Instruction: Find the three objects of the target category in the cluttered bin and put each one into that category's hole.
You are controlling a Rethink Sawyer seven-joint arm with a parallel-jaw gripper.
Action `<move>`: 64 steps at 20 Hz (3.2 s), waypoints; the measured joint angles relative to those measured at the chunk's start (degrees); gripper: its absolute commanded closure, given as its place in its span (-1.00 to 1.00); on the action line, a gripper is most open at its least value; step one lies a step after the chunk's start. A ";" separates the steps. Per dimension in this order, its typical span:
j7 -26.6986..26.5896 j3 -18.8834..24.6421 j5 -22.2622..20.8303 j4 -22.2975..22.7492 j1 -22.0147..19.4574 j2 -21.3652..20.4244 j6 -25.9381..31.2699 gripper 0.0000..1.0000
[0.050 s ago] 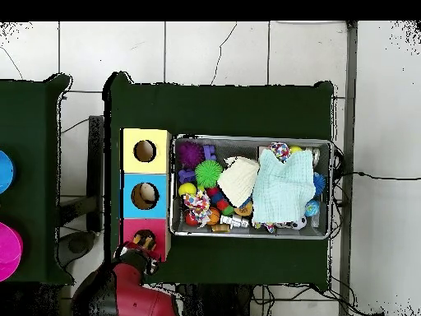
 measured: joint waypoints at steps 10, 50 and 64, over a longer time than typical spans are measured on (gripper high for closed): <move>0.00 0.00 2.35 0.00 1.19 0.27 0.02 -1.00; 0.00 -8.42 4.15 -3.44 7.99 0.78 12.90 -1.00; 0.00 -8.02 4.13 -5.99 7.15 4.29 8.70 -1.00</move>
